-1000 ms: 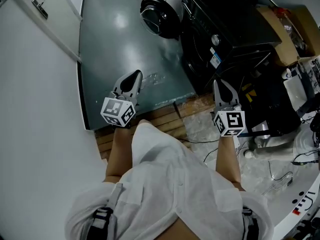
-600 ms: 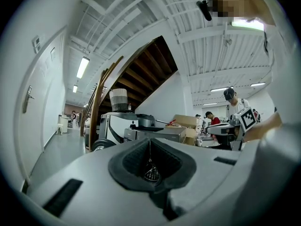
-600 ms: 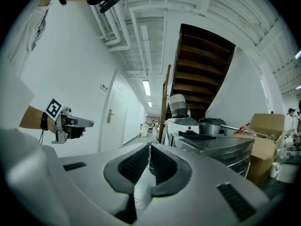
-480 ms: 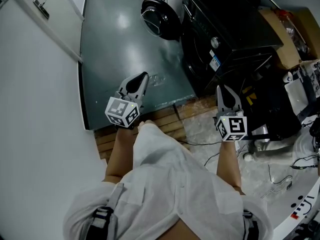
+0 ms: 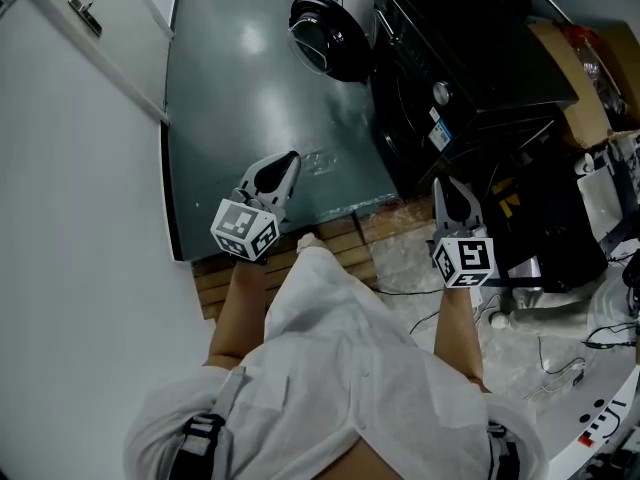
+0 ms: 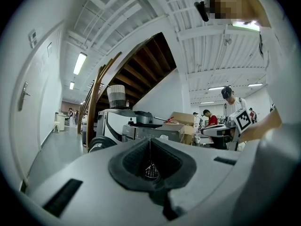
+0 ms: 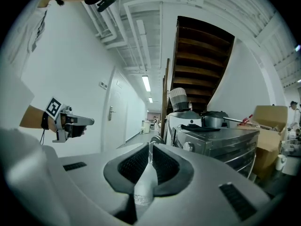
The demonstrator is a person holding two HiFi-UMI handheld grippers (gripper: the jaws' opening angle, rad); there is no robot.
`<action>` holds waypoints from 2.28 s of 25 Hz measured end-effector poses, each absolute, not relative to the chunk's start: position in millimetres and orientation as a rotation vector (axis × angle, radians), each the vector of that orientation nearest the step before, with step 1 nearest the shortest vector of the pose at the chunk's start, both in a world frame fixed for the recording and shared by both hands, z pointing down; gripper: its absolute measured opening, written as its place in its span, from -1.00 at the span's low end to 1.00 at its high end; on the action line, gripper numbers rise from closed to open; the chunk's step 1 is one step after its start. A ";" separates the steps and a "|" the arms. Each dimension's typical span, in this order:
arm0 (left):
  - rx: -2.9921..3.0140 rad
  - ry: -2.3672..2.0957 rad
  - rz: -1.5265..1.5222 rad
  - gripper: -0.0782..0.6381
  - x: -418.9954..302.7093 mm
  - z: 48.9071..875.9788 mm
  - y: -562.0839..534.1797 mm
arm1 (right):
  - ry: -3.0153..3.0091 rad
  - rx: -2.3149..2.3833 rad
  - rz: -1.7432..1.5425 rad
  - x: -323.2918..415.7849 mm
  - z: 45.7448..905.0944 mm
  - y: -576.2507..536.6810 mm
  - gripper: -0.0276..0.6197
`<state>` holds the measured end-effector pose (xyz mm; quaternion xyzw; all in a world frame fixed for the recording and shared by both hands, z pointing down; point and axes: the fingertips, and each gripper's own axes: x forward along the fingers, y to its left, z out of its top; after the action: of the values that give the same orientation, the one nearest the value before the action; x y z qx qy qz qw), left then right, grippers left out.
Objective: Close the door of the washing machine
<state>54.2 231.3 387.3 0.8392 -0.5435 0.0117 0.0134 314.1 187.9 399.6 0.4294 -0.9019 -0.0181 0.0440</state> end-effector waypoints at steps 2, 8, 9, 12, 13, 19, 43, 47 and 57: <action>2.608 -1.689 0.038 -0.74 46.4 391.9 220.4 | -2.747 1.312 -0.049 307.0 401.9 177.0 -0.82; 2.590 -1.686 0.045 -0.74 6.8 396.7 177.0 | -2.728 1.300 -0.039 269.3 400.7 132.0 -0.81; 2.588 -1.686 0.041 -0.74 -2.4 395.5 168.2 | -2.727 1.297 -0.038 260.4 398.6 122.8 -0.81; 2.579 -1.685 0.030 -0.74 -33.6 385.9 139.9 | -2.721 1.283 -0.033 229.2 386.6 94.0 -0.81; 2.578 -1.682 0.029 -0.74 -44.4 380.7 130.8 | -2.717 1.278 -0.032 218.0 380.4 84.5 -0.81; 2.562 -1.683 0.028 -0.74 -121.0 340.2 80.0 | -2.683 1.250 -0.022 142.6 336.5 25.3 -0.67; 2.533 -1.700 0.021 -0.73 -232.7 330.2 -46.2 | -2.618 0.771 0.058 -25.7 351.7 -159.1 -0.26; 2.514 -1.702 0.026 -0.73 -252.0 341.4 -93.2 | -2.572 0.702 0.077 -53.7 375.5 -210.7 -0.21; 2.476 -1.680 0.034 -0.73 -281.9 377.0 -220.7 | -2.471 0.545 0.115 -119.3 455.1 -351.6 -0.19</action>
<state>-281.9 -220.7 377.0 0.8251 -0.5599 0.0112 0.0743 -119.3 -351.6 455.1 0.2054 -0.9307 0.0432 0.2995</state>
